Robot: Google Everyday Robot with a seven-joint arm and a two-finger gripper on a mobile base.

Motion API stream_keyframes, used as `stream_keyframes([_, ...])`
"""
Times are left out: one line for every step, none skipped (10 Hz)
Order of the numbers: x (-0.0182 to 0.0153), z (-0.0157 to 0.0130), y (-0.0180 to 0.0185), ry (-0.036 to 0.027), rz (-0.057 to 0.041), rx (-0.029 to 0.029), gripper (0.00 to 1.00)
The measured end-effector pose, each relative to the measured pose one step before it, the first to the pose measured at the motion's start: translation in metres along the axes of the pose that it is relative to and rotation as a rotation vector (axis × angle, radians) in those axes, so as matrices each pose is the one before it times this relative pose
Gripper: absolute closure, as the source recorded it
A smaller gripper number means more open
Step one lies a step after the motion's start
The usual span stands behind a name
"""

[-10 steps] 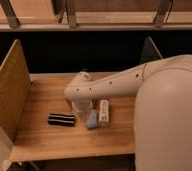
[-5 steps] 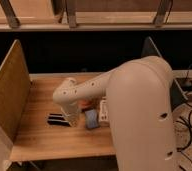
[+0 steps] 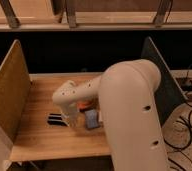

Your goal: Push the eraser across the table

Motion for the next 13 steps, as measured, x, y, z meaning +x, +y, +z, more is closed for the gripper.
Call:
stream_keyframes([-0.00424, 0.00630, 0.00717, 0.00982, -0.01883, -0.01442, 1.00])
stream_keyframes([-0.00515, 0.00568, 0.00547, 0.00431, -0.01946, -0.01185, 1.00])
stream_keyframes([-0.00482, 0.00253, 0.00286, -0.00355, -0.01505, -0.00574, 1.00])
stream_keyframes([-0.01174, 0.00249, 0.00169, -0.02173, -0.03338, 0.00249, 1.00])
stream_keyframes([-0.00928, 0.00019, -0.00175, -0.02574, -0.02162, 0.00805, 1.00])
stream_keyframes([-0.01347, -0.00173, -0.00710, -0.04497, -0.03141, 0.02088, 1.00])
stream_keyframes([-0.01137, -0.00197, -0.00548, -0.04049, -0.03007, 0.01440, 1.00])
stream_keyframes([-0.01145, -0.00212, -0.00520, -0.04646, -0.03356, 0.00662, 1.00])
stream_keyframes([-0.00986, 0.00013, -0.00302, -0.04472, -0.02547, -0.00637, 1.00])
stream_keyframes([-0.00968, 0.00170, -0.00223, -0.04757, -0.01995, -0.01663, 1.00])
stream_keyframes([-0.00760, 0.00253, -0.00170, -0.04184, -0.01350, -0.02136, 1.00])
stream_keyframes([-0.00838, 0.00305, -0.00191, -0.04768, -0.00884, -0.02977, 1.00])
stream_keyframes([-0.00774, 0.00407, -0.00454, -0.04942, -0.01262, -0.02838, 1.00])
